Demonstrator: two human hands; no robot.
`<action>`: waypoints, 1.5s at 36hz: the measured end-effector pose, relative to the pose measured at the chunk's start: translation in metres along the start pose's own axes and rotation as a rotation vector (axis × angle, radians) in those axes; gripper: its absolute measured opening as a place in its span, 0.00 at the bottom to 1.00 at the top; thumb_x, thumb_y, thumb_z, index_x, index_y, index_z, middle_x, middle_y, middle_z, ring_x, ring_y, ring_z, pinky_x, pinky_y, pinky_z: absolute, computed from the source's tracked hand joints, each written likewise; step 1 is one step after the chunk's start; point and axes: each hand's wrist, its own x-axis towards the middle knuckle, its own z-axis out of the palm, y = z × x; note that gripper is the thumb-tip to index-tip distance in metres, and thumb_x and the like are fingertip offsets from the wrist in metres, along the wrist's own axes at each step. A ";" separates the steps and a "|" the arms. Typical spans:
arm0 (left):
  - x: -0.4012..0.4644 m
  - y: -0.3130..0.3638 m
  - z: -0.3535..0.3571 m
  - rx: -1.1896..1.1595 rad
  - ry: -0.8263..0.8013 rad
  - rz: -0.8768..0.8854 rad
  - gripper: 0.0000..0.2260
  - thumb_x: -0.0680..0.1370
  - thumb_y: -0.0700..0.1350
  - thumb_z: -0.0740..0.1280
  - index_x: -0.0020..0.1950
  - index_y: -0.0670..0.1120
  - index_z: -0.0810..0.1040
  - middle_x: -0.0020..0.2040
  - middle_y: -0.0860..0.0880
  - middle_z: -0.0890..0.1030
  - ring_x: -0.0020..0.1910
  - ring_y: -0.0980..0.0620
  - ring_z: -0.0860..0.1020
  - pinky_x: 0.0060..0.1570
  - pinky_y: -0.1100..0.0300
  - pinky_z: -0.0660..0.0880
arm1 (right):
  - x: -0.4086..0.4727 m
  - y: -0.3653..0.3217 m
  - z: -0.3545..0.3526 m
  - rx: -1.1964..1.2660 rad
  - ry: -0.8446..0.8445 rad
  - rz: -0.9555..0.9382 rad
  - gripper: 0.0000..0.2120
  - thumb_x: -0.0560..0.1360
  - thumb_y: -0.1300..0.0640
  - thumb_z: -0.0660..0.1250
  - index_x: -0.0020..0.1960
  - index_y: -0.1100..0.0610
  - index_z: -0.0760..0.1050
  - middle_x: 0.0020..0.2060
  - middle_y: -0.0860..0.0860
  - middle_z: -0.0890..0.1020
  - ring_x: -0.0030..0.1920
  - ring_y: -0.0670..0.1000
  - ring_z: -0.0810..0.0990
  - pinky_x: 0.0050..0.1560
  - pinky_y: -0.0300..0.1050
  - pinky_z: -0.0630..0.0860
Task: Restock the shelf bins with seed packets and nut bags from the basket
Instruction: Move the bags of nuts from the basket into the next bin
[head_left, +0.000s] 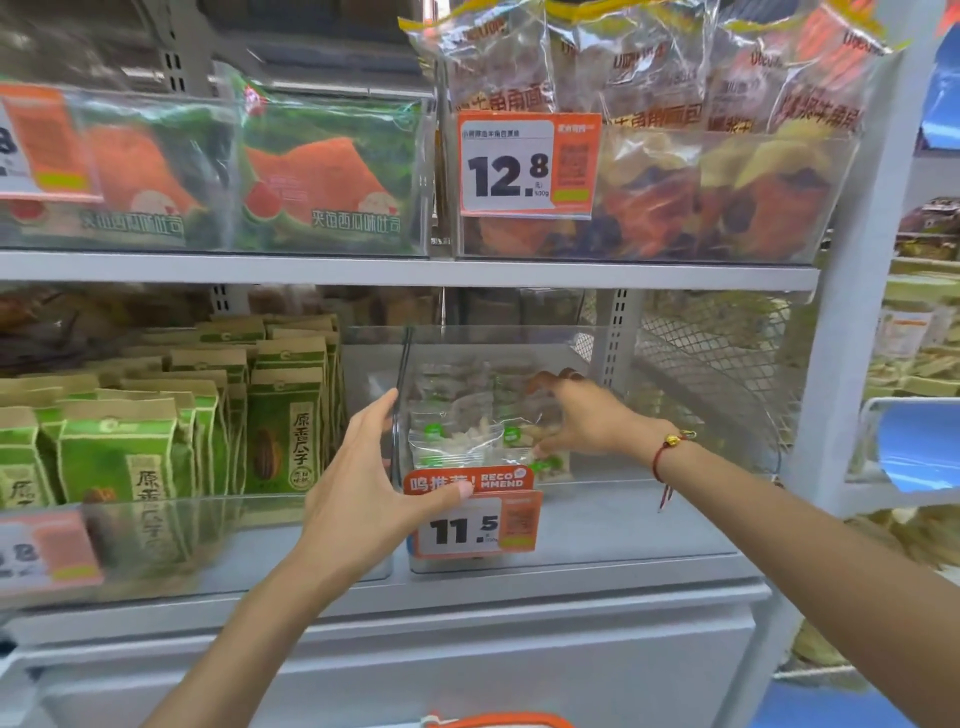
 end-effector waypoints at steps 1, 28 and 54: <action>0.000 0.000 0.001 0.002 0.007 -0.003 0.52 0.55 0.69 0.70 0.75 0.60 0.53 0.73 0.59 0.62 0.63 0.54 0.72 0.61 0.45 0.72 | 0.000 0.000 0.002 0.020 0.004 0.008 0.35 0.65 0.52 0.78 0.67 0.52 0.67 0.61 0.52 0.71 0.59 0.53 0.73 0.53 0.41 0.70; -0.039 0.002 -0.004 0.152 0.144 0.277 0.31 0.72 0.46 0.73 0.71 0.50 0.63 0.70 0.53 0.67 0.67 0.55 0.67 0.65 0.55 0.68 | -0.106 -0.042 -0.028 0.012 0.374 -0.182 0.13 0.76 0.52 0.66 0.61 0.49 0.75 0.56 0.45 0.76 0.54 0.46 0.76 0.47 0.45 0.74; -0.225 -0.155 0.022 0.550 -1.051 -0.250 0.18 0.78 0.57 0.62 0.67 0.54 0.70 0.67 0.52 0.73 0.63 0.50 0.73 0.55 0.56 0.70 | -0.233 -0.133 0.186 -0.224 -1.041 -0.197 0.20 0.81 0.50 0.57 0.71 0.54 0.66 0.65 0.54 0.73 0.61 0.56 0.73 0.54 0.47 0.71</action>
